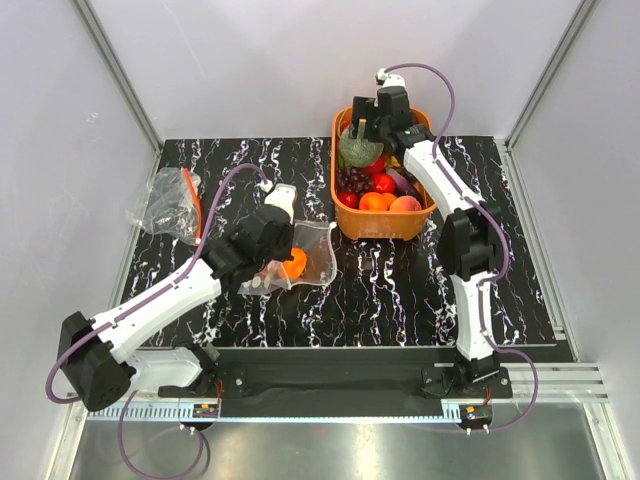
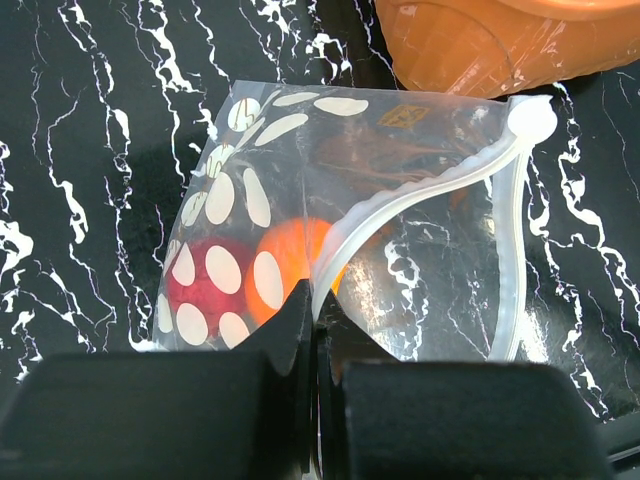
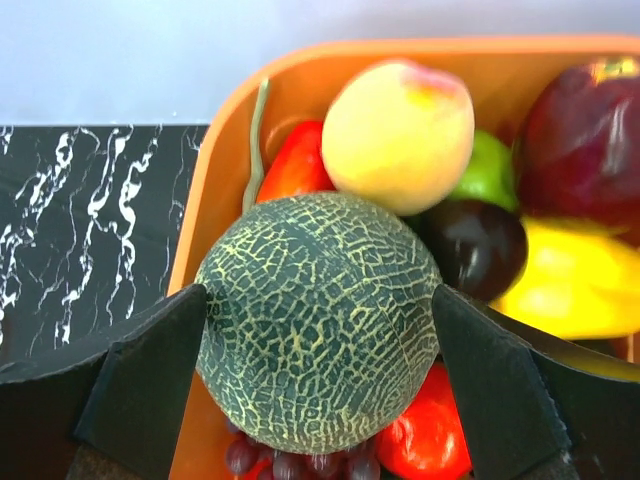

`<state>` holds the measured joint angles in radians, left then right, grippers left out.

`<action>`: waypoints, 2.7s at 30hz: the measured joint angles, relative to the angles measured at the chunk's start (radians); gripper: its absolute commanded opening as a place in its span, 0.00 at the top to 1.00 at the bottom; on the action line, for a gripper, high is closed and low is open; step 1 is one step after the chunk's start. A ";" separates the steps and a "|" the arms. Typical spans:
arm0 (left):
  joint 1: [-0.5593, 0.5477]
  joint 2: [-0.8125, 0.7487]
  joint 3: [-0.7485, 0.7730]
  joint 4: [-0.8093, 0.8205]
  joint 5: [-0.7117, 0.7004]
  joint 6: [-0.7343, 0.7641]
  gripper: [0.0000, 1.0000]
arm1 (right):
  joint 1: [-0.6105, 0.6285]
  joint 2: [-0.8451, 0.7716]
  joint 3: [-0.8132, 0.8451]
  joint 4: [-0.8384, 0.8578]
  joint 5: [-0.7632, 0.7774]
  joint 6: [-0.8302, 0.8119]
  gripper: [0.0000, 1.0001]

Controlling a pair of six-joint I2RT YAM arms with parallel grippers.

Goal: Place the food in the zip-top bag and seal the zipper
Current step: Pick up the fake fruit from the bin.

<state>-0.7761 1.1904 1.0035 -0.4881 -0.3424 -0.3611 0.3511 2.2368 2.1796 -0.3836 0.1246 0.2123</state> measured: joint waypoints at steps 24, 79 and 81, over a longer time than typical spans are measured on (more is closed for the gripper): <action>0.000 -0.025 -0.018 0.012 0.000 0.006 1.00 | -0.029 -0.620 -0.787 0.048 0.152 0.003 0.00; 0.000 -0.021 -0.018 0.011 -0.002 0.014 1.00 | -0.018 -0.063 -0.067 -0.090 -0.256 -0.468 0.33; 0.000 -0.021 -0.018 0.011 -0.002 0.014 1.00 | -0.015 -0.079 -0.087 -0.089 -0.245 -0.474 0.33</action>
<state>-0.7761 1.1690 0.9855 -0.4767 -0.3439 -0.3466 0.3363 2.1574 2.0922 -0.4728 -0.1207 -0.2619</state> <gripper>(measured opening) 0.009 0.673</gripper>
